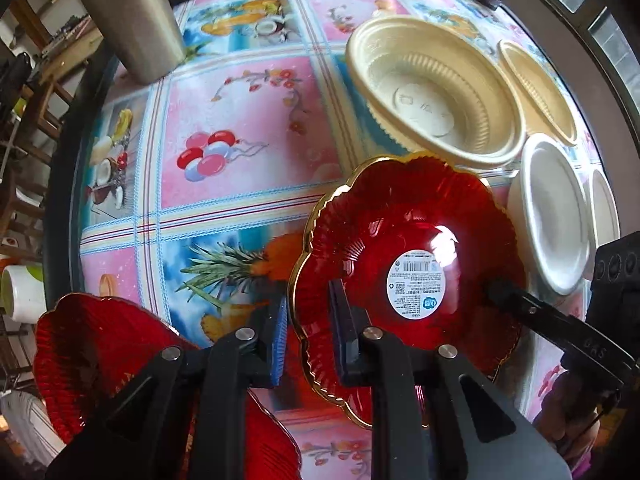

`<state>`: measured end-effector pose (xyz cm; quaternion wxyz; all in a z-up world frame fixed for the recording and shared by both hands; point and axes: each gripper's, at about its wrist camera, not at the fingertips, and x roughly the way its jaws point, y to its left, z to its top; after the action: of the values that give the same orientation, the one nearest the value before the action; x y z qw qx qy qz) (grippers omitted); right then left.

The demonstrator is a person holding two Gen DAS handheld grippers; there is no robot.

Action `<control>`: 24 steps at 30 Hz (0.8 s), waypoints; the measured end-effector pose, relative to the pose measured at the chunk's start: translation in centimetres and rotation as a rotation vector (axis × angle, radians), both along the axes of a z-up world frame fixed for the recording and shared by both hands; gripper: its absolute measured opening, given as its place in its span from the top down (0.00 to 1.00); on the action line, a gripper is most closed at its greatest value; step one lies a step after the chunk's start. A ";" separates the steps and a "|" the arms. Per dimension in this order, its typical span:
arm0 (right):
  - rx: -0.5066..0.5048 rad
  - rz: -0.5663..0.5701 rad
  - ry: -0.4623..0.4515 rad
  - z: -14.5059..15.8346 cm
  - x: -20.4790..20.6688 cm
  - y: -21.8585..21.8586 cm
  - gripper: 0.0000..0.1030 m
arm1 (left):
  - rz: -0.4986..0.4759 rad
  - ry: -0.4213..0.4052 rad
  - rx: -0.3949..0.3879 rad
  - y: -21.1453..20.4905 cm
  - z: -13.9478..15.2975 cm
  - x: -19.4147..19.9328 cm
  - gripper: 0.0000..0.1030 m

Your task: Organize plates and bowls

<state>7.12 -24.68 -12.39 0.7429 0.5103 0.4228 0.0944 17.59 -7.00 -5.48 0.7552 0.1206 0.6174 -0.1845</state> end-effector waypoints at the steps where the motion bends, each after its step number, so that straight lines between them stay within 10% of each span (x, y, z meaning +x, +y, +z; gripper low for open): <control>1: -0.010 -0.001 -0.002 0.1 -0.1 -0.2 0.90 | 0.000 -0.009 -0.004 0.4 0.6 -0.4 0.86; 24: -0.055 0.079 -0.140 6.6 -3.0 3.7 0.89 | 0.082 -0.112 -0.133 11.5 7.5 -7.0 0.87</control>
<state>4.15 -21.00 -5.81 0.7801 0.4651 0.3917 0.1475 10.61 4.48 2.01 0.8017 0.0546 0.5651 -0.1870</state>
